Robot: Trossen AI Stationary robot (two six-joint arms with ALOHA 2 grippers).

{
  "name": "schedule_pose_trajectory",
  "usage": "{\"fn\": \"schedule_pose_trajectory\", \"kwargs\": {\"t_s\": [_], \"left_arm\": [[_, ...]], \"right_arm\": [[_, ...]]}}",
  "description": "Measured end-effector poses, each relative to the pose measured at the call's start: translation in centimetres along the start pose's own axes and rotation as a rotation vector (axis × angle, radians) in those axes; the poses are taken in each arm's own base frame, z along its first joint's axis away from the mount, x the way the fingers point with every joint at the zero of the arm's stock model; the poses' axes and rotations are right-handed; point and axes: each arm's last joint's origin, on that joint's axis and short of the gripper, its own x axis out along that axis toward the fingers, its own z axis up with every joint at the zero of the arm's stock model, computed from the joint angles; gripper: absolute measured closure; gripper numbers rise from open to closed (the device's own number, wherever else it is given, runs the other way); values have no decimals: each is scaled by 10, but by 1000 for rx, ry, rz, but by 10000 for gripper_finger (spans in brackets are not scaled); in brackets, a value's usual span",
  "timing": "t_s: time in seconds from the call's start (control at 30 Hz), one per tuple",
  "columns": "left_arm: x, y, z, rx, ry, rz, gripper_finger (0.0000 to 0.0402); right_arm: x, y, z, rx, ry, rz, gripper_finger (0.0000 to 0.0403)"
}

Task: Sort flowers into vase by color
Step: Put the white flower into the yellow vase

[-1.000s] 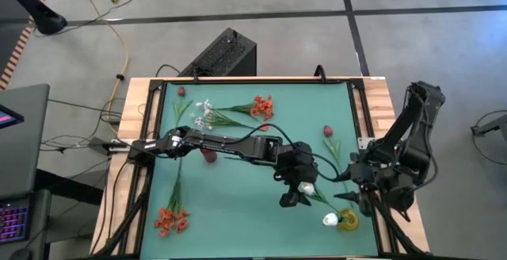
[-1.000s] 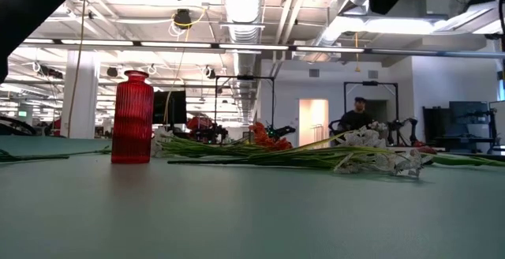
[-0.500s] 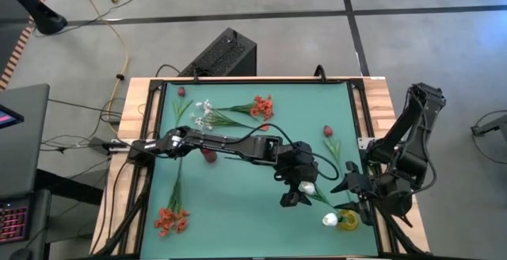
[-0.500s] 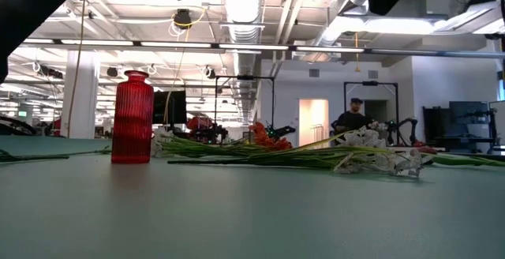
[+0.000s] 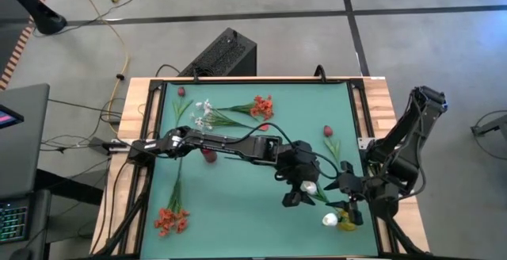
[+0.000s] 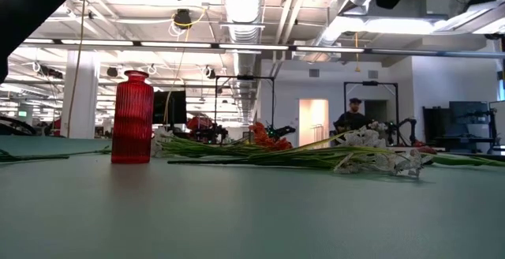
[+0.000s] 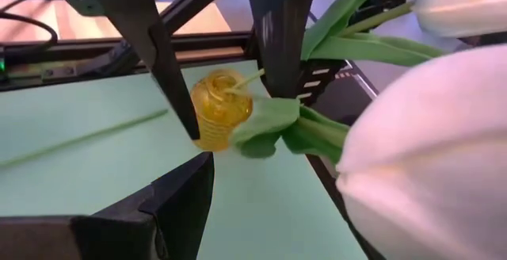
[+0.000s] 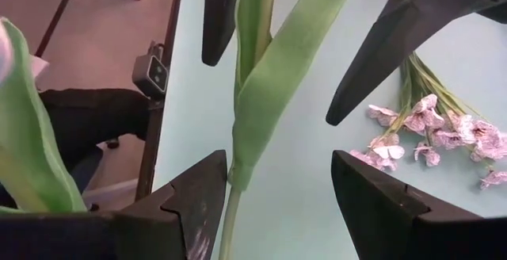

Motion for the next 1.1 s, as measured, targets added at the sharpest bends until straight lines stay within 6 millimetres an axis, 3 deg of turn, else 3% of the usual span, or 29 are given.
{"fn": "schedule_pose_trajectory", "kwargs": {"t_s": [0.23,0.37,0.8,1.1], "left_arm": [[0,1,2,26,-22,49,132],[0,1,4,29,-38,50,132],[-1,4,4,25,-45,112,132],[-16,3,11,16,-36,141,132]], "right_arm": [[0,0,1,-1,-25,-22,149],[0,0,1,4,-25,-22,171],[-1,0,0,-2,-20,-14,373],[-19,5,-2,7,-119,24,370]]}}
